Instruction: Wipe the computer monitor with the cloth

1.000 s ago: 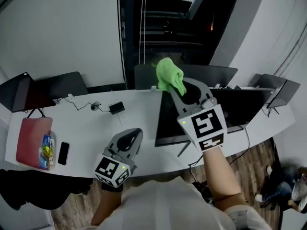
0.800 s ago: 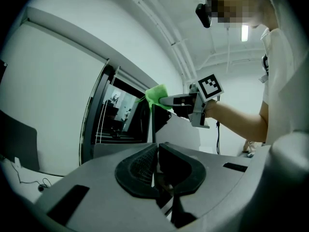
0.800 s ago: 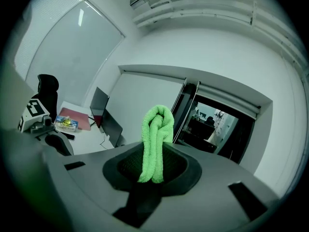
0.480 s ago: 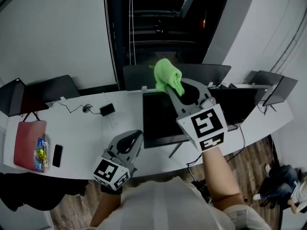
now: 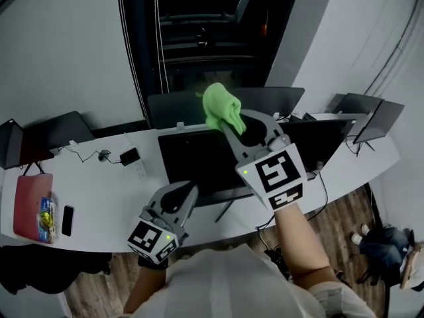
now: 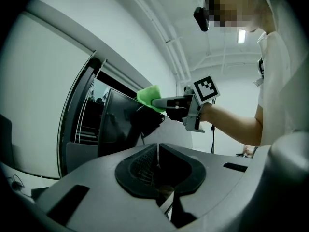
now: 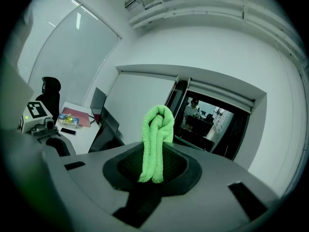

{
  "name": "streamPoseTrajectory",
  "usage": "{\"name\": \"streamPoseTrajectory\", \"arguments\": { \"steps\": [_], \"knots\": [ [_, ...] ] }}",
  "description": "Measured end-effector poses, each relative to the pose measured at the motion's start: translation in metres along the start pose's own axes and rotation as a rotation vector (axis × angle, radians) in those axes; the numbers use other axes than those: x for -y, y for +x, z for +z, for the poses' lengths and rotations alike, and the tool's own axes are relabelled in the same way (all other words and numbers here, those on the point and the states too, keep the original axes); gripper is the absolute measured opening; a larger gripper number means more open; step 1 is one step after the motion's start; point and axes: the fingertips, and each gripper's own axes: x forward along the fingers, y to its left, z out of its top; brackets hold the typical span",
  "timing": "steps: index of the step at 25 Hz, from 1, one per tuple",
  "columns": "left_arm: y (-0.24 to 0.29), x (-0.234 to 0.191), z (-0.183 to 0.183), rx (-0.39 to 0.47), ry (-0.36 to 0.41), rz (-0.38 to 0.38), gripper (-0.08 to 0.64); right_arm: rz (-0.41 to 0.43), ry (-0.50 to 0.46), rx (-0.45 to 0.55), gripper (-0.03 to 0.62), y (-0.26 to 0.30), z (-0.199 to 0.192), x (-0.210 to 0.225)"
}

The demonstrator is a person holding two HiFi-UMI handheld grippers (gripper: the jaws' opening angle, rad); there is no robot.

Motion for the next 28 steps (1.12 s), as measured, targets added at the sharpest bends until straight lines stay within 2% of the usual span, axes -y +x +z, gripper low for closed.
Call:
{"name": "streamPoseTrajectory", "arguments": {
  "steps": [6,11,17,25,28],
  "knots": [
    [0.042,0.029,0.000,-0.010,0.011,-0.010,0.025,0.016,-0.004,0.007,0.069,-0.023,-0.018,0.033],
    [0.052,0.031,-0.008,-0.012,0.007,-0.009,0.025,0.012,0.006,0.007,0.069,-0.025,-0.029,0.041],
    [0.083,0.054,-0.009,-0.013,0.008,0.005,0.025,0.005,0.013,0.016,0.069,-0.049,-0.048,0.074],
    [0.103,0.074,-0.020,-0.022,-0.004,0.021,0.025,0.011,-0.022,0.019,0.069,-0.063,-0.065,0.097],
    [0.107,0.077,-0.023,-0.024,-0.007,0.013,0.025,0.003,0.008,0.026,0.069,-0.066,-0.067,0.102]
  ]
}}
